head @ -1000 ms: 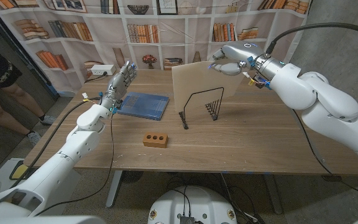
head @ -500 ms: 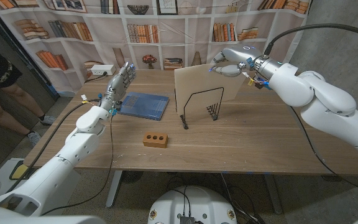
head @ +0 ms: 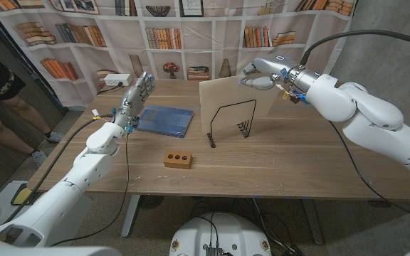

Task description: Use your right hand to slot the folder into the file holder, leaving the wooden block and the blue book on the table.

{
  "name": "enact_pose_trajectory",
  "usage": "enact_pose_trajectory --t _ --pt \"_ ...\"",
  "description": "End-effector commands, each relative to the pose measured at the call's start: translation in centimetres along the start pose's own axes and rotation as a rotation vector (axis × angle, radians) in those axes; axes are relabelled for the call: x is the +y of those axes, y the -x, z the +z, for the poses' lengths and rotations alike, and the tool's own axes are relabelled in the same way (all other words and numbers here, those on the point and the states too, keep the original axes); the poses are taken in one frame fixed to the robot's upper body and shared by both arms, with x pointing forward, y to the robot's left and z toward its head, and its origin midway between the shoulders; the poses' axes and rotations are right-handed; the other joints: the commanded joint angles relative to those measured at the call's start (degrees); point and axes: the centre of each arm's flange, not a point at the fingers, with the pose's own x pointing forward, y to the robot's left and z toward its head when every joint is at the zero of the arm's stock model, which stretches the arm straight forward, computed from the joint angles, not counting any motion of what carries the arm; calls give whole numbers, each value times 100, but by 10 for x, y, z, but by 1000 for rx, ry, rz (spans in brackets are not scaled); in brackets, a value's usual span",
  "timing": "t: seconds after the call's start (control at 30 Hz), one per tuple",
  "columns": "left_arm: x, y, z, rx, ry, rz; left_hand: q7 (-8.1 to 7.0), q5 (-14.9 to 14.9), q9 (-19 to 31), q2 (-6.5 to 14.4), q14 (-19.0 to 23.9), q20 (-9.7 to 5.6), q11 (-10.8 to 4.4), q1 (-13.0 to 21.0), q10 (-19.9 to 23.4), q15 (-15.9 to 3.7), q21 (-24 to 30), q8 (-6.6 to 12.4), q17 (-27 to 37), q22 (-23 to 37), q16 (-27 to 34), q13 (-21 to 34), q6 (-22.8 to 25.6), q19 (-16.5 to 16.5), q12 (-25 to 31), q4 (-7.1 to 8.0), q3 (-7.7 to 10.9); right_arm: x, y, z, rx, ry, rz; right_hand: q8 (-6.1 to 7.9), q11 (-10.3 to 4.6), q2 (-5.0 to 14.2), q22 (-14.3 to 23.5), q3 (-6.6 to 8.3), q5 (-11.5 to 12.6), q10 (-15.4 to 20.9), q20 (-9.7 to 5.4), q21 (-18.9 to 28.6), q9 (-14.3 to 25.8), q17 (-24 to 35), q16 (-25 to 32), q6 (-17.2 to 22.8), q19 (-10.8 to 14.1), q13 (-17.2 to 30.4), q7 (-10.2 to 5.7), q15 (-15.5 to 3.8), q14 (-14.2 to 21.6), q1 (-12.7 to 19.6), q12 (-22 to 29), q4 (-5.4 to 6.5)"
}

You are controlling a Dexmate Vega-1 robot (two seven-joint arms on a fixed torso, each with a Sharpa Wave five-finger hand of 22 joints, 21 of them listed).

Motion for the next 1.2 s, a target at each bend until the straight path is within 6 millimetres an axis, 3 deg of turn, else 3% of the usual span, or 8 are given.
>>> enact_pose_trajectory --t 0.03,0.53,0.8,1.2 --pt "1 0 0 0 1 2 5 -11 27 -10 67 4 -10 26 23 -4 -15 -28 27 19 -17 33 48 41 -7 0 -17 10 -2 -2 2 -24 13 -15 3 53 -8 20 27 13 -843 29 10 15 -6 130 -47 17 -97 -643 -9 9 27 -26" --pt "4 -2 -1 4 0 1 2 -11 27 -8 65 6 -16 29 24 -7 -15 -29 27 19 -18 33 48 42 -6 2 -20 24 -3 -3 10 -51 38 -31 -2 58 -8 33 28 16 -845 36 -3 20 -1 158 -48 17 -97 -643 -2 -18 27 -42" --pt "7 -1 -1 3 -1 9 3 -11 27 -8 64 3 -12 31 23 -6 -14 -28 26 19 -18 33 50 45 -7 3 -22 27 -1 -3 6 54 21 -45 9 53 -8 41 29 24 -845 37 -11 19 -9 159 -54 8 -103 -646 -17 -25 24 -56" --pt "8 0 -5 5 12 5 4 -11 27 -6 61 6 -5 33 25 0 -13 -29 27 19 -19 33 48 46 -6 5 -25 31 -2 4 0 61 31 -57 12 53 -8 49 28 29 -844 40 -24 22 -6 182 -61 -12 -103 -642 -15 -47 13 -67"
